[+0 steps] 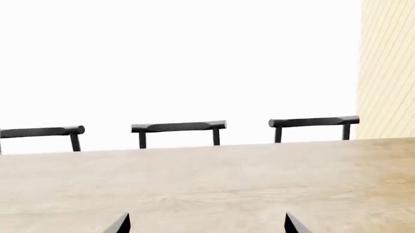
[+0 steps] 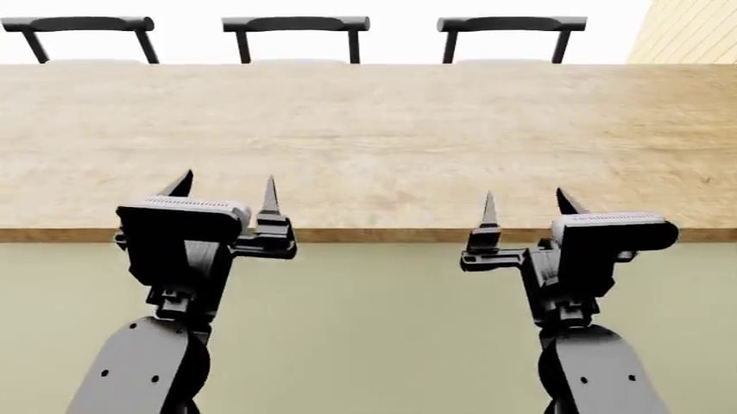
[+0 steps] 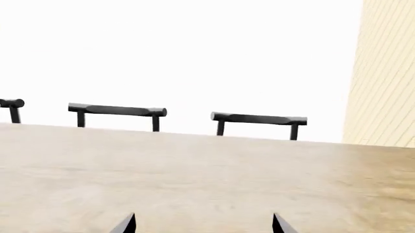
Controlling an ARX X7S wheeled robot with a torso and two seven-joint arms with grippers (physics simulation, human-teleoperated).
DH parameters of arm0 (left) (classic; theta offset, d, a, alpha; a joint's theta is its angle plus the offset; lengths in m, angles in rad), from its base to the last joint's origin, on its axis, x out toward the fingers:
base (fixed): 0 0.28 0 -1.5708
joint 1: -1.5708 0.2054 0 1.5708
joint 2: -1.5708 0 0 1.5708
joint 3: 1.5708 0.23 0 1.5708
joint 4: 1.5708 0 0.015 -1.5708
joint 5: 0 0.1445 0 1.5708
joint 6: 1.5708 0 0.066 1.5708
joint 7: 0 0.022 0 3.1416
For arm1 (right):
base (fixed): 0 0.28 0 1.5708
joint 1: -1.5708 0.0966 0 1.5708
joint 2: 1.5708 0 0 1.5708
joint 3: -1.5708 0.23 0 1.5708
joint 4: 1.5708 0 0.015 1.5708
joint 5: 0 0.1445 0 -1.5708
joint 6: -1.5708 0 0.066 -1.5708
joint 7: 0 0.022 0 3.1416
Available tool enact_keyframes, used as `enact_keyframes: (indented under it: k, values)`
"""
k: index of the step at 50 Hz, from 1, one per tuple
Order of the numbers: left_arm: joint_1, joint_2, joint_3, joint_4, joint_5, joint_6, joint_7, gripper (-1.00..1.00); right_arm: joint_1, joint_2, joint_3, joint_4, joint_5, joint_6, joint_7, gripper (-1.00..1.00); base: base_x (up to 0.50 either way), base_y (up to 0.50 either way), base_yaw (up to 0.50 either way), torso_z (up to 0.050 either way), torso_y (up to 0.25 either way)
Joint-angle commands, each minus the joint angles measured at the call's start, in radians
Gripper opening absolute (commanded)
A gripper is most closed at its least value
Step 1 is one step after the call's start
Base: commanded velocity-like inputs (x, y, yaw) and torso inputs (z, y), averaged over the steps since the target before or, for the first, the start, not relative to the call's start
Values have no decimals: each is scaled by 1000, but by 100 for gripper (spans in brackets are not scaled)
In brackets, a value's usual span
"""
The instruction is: Pick the jug and cup and place them in the sink. Then turn on the water.
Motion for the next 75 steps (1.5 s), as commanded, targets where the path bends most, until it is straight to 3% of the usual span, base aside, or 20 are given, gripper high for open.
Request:
enact_keyframes:
  k: [1, 6, 13, 19, 45, 55, 75]
  values:
    - [-300, -21, -9, -30, -66, -231, 20, 100, 322, 93, 13, -30, 55, 242, -54, 100, 0, 0, 0, 50, 0]
    - [-408, -27, -6, -146, -69, -245, 31, 100, 436, 120, 10, 54, 70, 273, -92, 100, 0, 0, 0, 50, 0]
    - [-682, -16, -36, -516, -73, -229, 44, 100, 618, 157, -28, 234, 47, 293, -129, 100, 0, 0, 0, 41, 0]
    - [-785, -42, -5, -603, -44, -230, 45, 100, 695, 169, -32, 288, 49, 323, -140, 100, 0, 0, 0, 3, 0]
    - [-743, -61, -32, -461, -105, -330, 47, 100, 600, 187, 39, 155, 104, 396, -123, 100, 0, -389, 0, 0, 0]
    - [-755, -39, -65, -497, -99, -353, -18, 100, 599, 194, 43, 120, 114, 427, -119, 100, 0, -500, 0, 0, 0]
    - [-733, -63, -51, -430, -144, -376, 29, 100, 581, 194, 42, 121, 121, 419, -119, 100, 0, -500, 0, 0, 0]
